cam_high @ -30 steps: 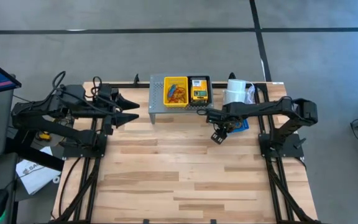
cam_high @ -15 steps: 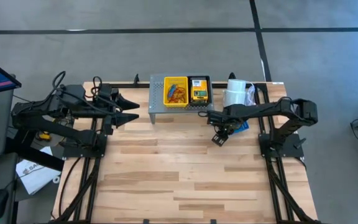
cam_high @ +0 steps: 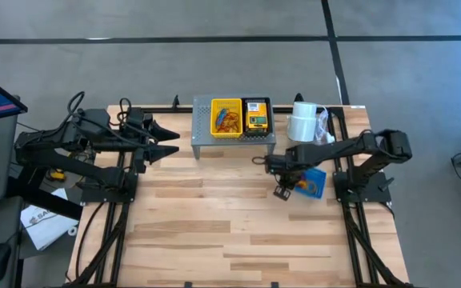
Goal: Pick & Place Office Desk Supplies
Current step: Put the blue basket on the shelf
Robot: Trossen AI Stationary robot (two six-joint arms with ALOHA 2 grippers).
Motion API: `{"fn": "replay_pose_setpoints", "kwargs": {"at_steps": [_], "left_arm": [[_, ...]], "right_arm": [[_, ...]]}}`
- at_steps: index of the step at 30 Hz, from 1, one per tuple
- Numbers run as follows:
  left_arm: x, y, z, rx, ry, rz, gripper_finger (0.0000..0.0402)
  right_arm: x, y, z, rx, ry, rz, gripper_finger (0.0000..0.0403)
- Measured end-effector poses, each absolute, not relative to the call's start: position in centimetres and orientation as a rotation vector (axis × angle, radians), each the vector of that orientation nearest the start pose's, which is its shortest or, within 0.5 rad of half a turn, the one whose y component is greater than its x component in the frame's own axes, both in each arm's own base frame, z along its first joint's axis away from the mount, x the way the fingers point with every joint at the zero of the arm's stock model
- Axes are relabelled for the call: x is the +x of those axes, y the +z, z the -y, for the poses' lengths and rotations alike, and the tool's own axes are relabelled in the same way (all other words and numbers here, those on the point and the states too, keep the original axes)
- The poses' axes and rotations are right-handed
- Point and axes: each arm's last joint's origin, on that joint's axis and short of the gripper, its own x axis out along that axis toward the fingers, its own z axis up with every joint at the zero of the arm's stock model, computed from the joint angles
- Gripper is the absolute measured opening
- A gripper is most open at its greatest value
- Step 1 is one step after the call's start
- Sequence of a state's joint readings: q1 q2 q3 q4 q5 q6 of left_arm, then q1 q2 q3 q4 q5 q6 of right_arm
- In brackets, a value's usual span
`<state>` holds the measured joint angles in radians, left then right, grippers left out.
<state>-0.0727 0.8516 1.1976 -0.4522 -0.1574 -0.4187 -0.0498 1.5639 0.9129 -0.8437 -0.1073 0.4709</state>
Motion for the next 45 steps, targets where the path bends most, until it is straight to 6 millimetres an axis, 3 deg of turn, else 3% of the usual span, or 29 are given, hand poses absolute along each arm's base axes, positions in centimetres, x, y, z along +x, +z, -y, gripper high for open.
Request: {"fn": "replay_pose_setpoints", "kwargs": {"at_steps": [14, 24, 34, 45], "left_arm": [[15.5, 43.0, 0.7, -0.402, 0.108, -0.097, 0.0241], [17.9, 42.0, 0.8, -0.393, 0.122, -0.167, 0.0241], [18.5, 41.6, 0.9, -0.375, 0.1, -0.193, 0.0241], [16.9, 41.9, 0.8, -0.375, 0.095, -0.202, 0.0241]], "right_arm": [[28.2, 19.2, -6.2, 0.441, -0.022, -1.299, 0.0005], [30.2, 18.4, -8.6, 0.42, 0.1, -1.218, 0.0003], [37.4, 18.6, -10.5, 0.25, 0.212, -1.221, 0.0002], [44.7, 19.3, -10.8, 0.142, 0.285, -1.154, 0.0001]]}}
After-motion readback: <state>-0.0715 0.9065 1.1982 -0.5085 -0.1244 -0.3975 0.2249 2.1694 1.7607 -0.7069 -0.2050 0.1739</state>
